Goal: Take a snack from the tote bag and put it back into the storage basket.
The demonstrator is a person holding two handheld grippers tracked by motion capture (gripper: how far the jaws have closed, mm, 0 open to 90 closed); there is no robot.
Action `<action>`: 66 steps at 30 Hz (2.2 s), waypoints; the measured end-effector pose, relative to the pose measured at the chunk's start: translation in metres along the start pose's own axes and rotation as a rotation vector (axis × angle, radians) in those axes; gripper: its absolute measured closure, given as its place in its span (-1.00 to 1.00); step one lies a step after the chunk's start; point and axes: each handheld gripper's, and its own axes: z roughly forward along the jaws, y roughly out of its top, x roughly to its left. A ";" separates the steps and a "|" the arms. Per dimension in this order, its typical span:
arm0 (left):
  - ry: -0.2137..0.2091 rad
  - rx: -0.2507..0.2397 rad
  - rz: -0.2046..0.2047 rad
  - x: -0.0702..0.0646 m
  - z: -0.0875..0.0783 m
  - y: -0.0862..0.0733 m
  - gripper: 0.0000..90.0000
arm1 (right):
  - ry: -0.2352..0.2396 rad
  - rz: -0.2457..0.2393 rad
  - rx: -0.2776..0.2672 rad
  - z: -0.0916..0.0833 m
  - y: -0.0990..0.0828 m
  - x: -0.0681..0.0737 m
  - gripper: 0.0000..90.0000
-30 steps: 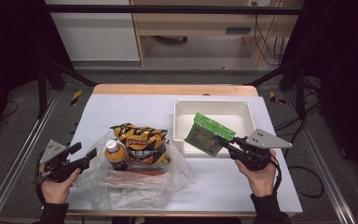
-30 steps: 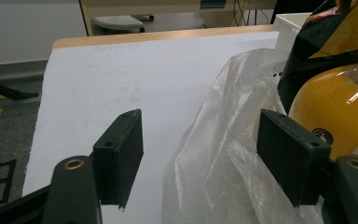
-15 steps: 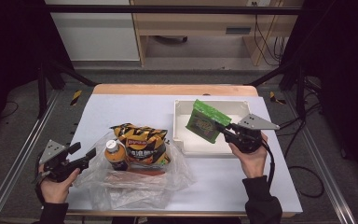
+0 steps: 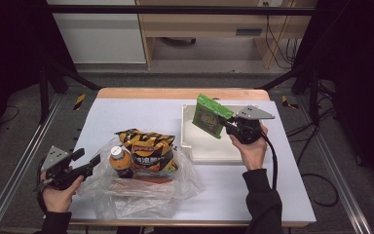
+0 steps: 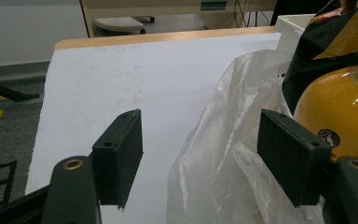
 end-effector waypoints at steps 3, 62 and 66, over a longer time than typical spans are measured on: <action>0.001 0.003 0.001 0.000 0.000 0.000 -0.32 | -0.005 0.000 0.013 0.010 -0.001 -0.002 0.68; 0.015 0.001 0.002 0.008 0.000 -0.002 -0.31 | -0.213 0.128 0.071 0.100 -0.039 -0.023 0.28; 0.013 0.003 -0.002 0.008 0.001 -0.003 -0.31 | -0.239 0.137 0.079 0.102 -0.041 -0.026 0.13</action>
